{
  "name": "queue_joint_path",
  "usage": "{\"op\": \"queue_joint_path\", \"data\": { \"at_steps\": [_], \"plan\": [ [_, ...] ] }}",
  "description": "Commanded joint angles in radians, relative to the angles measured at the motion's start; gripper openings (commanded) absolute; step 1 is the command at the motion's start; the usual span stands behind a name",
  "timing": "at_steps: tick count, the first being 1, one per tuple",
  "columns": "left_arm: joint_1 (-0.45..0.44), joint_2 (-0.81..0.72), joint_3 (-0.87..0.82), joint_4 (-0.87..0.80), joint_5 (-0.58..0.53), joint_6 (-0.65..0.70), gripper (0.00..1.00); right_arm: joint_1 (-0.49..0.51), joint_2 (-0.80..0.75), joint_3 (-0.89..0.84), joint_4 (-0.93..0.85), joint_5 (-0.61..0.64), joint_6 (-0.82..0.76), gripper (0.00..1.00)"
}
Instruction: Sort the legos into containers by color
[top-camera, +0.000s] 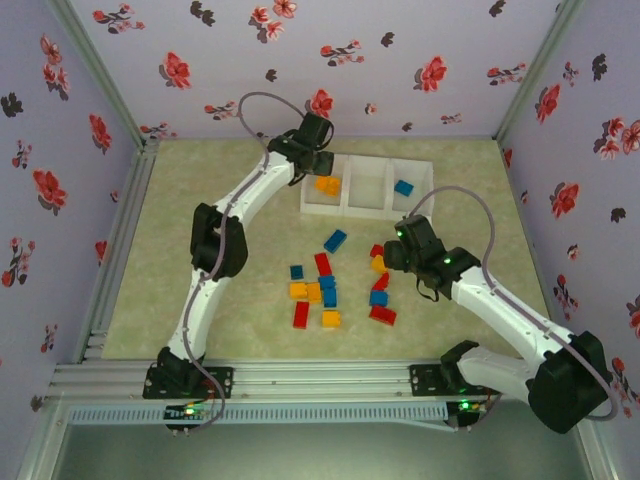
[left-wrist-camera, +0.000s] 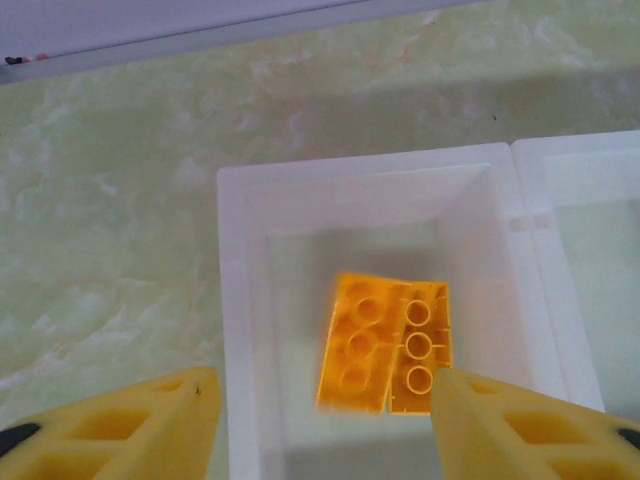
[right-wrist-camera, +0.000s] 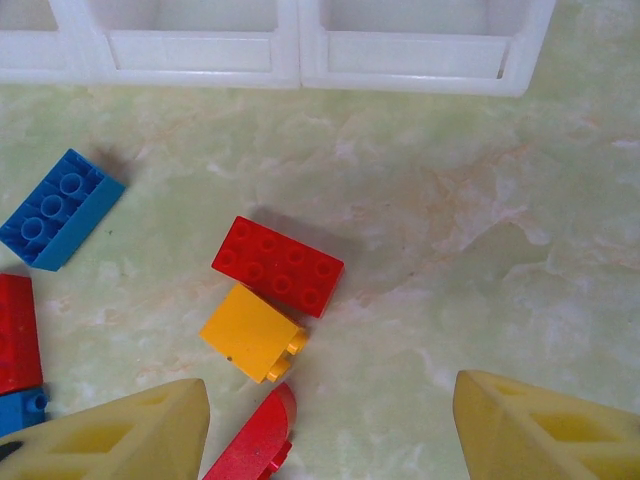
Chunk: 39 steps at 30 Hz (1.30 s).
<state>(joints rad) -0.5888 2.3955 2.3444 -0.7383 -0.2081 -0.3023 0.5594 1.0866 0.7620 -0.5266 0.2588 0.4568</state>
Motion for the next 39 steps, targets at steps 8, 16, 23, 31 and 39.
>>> {"op": "queue_joint_path", "data": {
  "at_steps": [8, 16, 23, 31, 39],
  "plan": [
    [-0.004, -0.327, -0.325, 0.072, 0.012, 0.016, 0.59, 0.007, 0.054, 0.015, 0.004, 0.014, 0.007, 0.66],
    [-0.025, -0.588, -0.685, 0.146, 0.016, 0.001, 0.60, 0.005, 0.136, 0.042, 0.027, -0.004, 0.002, 0.67],
    [-0.063, -0.773, -0.941, 0.220, 0.021, -0.043, 0.63, 0.005, 0.183, 0.054, 0.039, -0.024, 0.006, 0.66],
    [-0.095, -0.826, -1.052, 0.221, 0.033, -0.072, 0.62, 0.009, 0.183, 0.065, 0.036, -0.068, -0.003, 0.66],
    [-0.108, -0.920, -1.174, 0.220, 0.042, -0.113, 0.62, -0.006, 0.249, 0.076, 0.027, -0.001, -0.005, 0.66]
  ]
}}
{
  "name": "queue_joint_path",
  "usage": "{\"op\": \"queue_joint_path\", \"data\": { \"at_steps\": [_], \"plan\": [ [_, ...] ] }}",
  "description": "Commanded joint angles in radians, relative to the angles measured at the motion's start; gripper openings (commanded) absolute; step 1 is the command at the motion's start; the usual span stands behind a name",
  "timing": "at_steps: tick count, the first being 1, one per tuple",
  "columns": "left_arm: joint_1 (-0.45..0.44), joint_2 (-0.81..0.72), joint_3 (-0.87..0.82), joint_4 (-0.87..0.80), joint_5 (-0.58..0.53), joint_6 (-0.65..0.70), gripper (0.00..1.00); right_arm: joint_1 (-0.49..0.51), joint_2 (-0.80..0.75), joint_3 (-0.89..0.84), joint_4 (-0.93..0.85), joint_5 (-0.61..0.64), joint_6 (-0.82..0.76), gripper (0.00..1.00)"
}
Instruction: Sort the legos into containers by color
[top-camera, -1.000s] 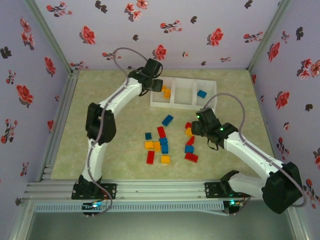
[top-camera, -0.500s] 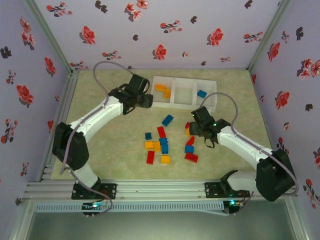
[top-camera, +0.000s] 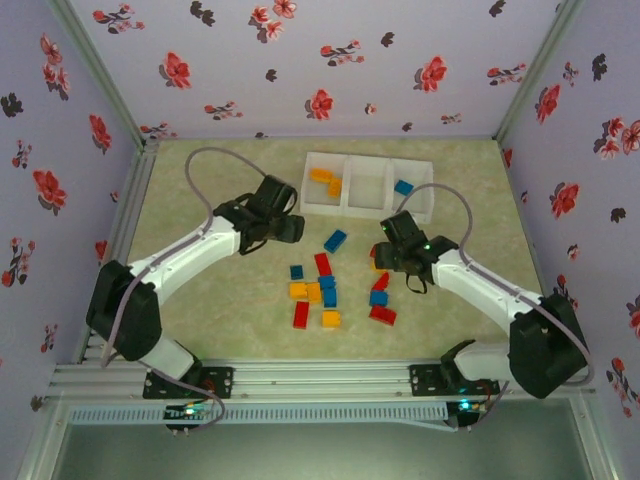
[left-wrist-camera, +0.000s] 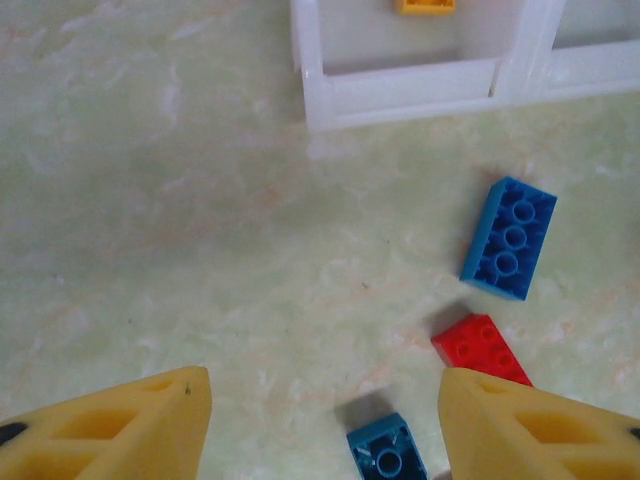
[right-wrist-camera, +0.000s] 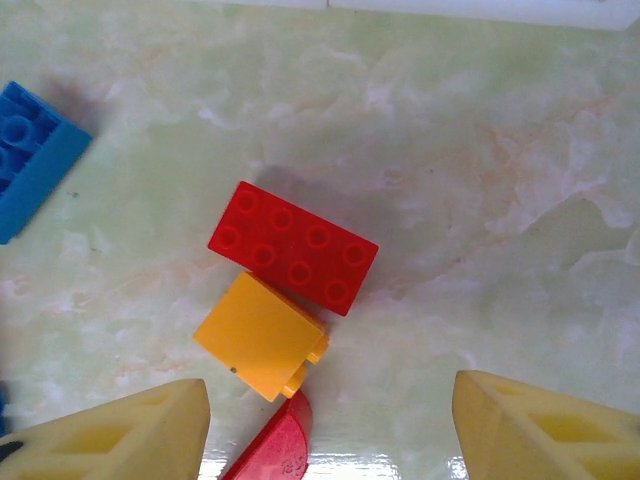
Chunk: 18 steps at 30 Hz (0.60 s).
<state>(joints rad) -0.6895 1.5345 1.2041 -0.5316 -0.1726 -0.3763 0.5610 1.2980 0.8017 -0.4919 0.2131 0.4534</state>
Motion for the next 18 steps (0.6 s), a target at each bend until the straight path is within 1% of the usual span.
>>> {"op": "queue_joint_path", "data": {
  "at_steps": [1, 6, 14, 18],
  "plan": [
    [-0.008, -0.074, -0.046, 0.013, 0.007, -0.046, 0.62, -0.019, 0.055, 0.044, -0.020, 0.057, 0.002, 0.66],
    [-0.010, -0.126, -0.094, 0.023, 0.000, -0.044, 0.62, -0.072, 0.131, 0.054, -0.031, 0.049, -0.001, 0.64],
    [-0.011, -0.119, -0.089, 0.008, -0.013, -0.043, 0.62, -0.105, 0.180, 0.031, -0.024, 0.051, 0.011, 0.65],
    [-0.011, -0.118, -0.084, -0.001, -0.013, -0.036, 0.62, -0.108, 0.202, 0.029, -0.011, 0.023, 0.000, 0.65]
  ]
}}
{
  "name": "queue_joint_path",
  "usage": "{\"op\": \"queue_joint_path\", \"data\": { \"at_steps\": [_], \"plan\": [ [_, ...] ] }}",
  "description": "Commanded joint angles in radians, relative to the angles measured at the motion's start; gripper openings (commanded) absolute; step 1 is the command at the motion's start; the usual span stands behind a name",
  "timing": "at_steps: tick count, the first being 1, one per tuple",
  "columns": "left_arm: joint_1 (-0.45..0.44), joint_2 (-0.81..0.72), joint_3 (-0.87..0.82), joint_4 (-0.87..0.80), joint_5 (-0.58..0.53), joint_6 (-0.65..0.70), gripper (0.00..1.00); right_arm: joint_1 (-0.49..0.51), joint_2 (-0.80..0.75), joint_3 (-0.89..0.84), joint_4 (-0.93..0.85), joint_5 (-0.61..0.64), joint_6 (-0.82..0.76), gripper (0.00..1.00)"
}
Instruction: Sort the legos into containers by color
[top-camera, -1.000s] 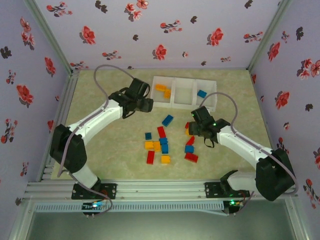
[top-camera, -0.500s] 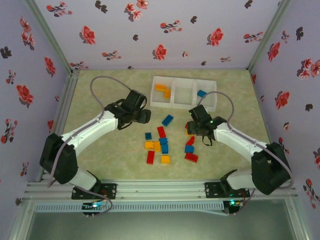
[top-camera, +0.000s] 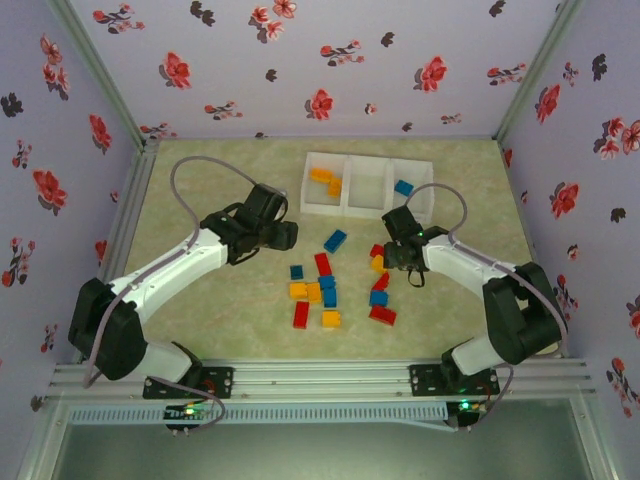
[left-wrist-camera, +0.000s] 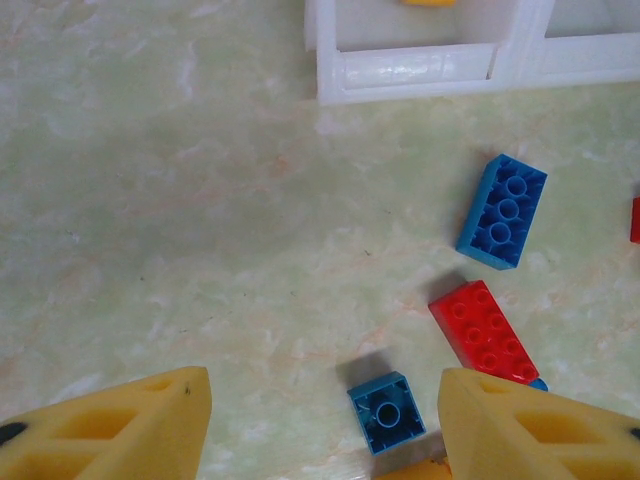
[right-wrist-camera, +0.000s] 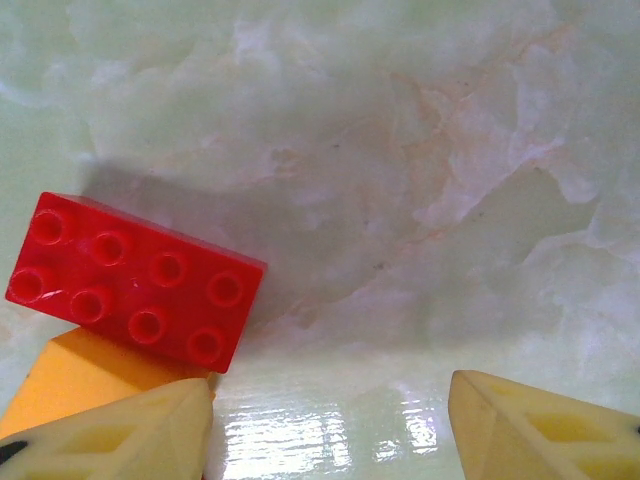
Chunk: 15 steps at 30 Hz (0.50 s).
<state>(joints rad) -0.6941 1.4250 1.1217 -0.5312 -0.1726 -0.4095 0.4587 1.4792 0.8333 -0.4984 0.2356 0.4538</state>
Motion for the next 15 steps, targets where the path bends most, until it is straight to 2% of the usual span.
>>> {"op": "queue_joint_path", "data": {
  "at_steps": [1, 6, 15],
  "plan": [
    [-0.007, -0.009, -0.002, -0.001, -0.013, -0.002, 0.62, -0.005, 0.027, -0.001, 0.001, -0.014, -0.006, 0.65],
    [-0.006, -0.011, -0.002, -0.006, -0.012, 0.000, 0.62, 0.018, 0.077, 0.030, 0.032, -0.081, -0.037, 0.65],
    [-0.006, -0.017, 0.004, -0.020, -0.019, 0.005, 0.62, 0.052, 0.197, 0.131, 0.043, -0.116, -0.063, 0.67]
  ]
}}
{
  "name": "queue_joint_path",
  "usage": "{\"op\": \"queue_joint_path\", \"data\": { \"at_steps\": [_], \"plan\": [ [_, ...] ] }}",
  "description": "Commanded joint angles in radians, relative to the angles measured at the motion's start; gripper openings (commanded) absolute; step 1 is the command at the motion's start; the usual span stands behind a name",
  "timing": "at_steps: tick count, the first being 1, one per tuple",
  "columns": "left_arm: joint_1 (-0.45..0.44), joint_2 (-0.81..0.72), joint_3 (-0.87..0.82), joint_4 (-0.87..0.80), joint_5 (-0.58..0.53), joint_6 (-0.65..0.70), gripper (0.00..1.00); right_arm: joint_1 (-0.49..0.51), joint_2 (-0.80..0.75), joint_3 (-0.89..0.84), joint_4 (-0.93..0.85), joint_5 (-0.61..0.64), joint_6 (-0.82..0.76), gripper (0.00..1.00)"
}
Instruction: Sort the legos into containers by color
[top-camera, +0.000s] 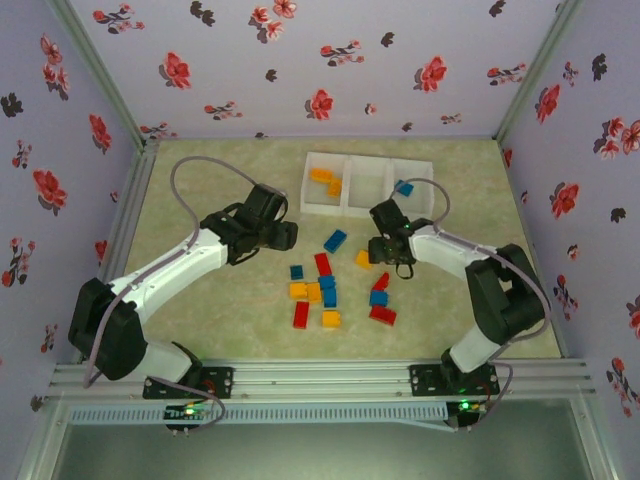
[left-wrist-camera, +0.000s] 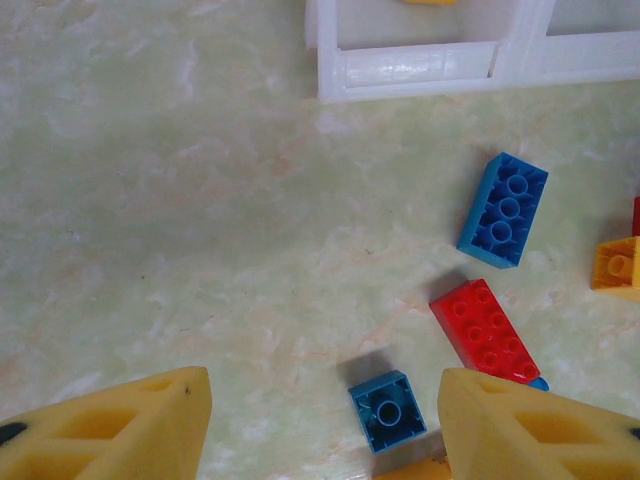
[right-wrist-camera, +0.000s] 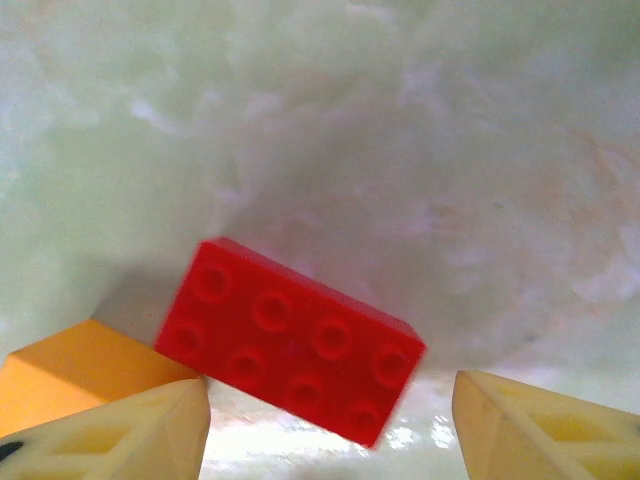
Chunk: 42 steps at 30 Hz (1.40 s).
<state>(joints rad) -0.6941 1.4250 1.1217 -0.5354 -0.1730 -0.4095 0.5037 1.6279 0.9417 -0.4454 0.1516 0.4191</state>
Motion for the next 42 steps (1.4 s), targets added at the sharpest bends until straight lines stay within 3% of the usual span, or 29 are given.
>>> {"op": "queue_joint_path", "data": {
  "at_steps": [1, 9, 21, 42],
  "plan": [
    [-0.006, -0.018, 0.004, -0.018, -0.020, 0.006, 0.62, 0.007, 0.059, 0.030, -0.012, -0.029, -0.029, 0.67],
    [-0.006, -0.034, -0.006, -0.020, -0.028, 0.005, 0.62, -0.002, 0.114, 0.076, -0.042, 0.022, -0.052, 0.70],
    [-0.008, -0.046, -0.010, -0.020, -0.028, -0.006, 0.62, -0.010, -0.026, -0.001, -0.025, -0.007, -0.096, 0.79],
    [-0.010, -0.066, -0.010, -0.032, -0.028, -0.004, 0.62, -0.050, 0.100, 0.115, -0.098, -0.040, -0.220, 0.72]
  ]
}}
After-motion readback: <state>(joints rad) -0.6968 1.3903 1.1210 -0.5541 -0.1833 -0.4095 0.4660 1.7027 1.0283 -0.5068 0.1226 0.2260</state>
